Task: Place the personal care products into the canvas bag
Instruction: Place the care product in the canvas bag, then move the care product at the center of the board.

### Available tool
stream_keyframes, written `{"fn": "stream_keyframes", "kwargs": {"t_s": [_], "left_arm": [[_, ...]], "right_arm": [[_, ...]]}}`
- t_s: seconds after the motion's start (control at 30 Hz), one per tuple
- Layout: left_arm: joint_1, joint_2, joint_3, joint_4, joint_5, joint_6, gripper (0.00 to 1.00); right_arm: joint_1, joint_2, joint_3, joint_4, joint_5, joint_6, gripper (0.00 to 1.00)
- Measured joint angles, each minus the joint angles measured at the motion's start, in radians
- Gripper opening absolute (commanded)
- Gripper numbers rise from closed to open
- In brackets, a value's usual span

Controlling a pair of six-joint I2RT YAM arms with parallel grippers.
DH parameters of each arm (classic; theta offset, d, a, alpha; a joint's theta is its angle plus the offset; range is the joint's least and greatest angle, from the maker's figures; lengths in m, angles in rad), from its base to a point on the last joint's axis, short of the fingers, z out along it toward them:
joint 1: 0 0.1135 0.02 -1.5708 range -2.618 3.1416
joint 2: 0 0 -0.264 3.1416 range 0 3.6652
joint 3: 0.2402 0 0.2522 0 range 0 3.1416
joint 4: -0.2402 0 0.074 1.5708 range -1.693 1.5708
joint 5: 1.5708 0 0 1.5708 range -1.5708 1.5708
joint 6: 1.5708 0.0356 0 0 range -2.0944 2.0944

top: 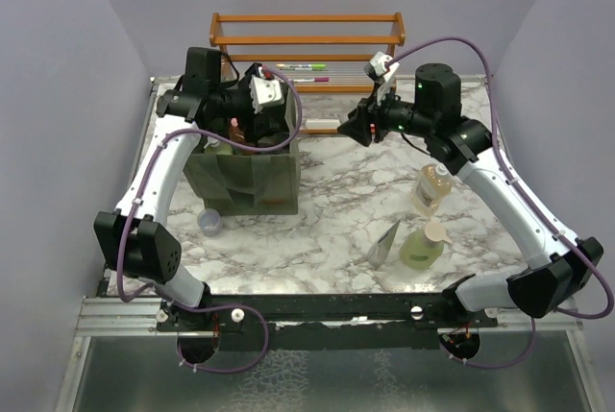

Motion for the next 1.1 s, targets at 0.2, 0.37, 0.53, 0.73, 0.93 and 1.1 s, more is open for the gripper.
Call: {"fn": "stream_keyframes", "kwargs": {"t_s": [0.2, 0.37, 0.53, 0.73, 0.93, 1.1], "left_arm": [[0.0, -0.073, 0.0, 0.01, -0.087, -0.069, 0.91], [0.0, -0.15, -0.016, 0.039, -0.137, -0.15, 0.92], [0.0, -0.225, -0.034, 0.066, -0.196, -0.226, 0.93], [0.0, -0.261, -0.05, 0.066, -0.253, -0.274, 0.93], [0.0, -0.311, -0.092, 0.053, -0.284, -0.308, 0.92], [-0.001, -0.354, -0.1, 0.051, -0.286, -0.337, 0.93]], "right_arm": [[-0.068, -0.055, -0.048, 0.0, 0.05, -0.028, 0.49], [-0.124, -0.096, -0.089, -0.01, 0.119, -0.059, 0.6], [-0.194, -0.151, -0.139, -0.047, 0.185, -0.097, 0.8], [-0.309, -0.241, -0.226, -0.109, 0.264, -0.151, 0.88], [-0.395, -0.32, -0.322, -0.184, 0.352, -0.208, 0.89], [-0.407, -0.325, -0.384, -0.241, 0.385, -0.244, 0.91]]}}
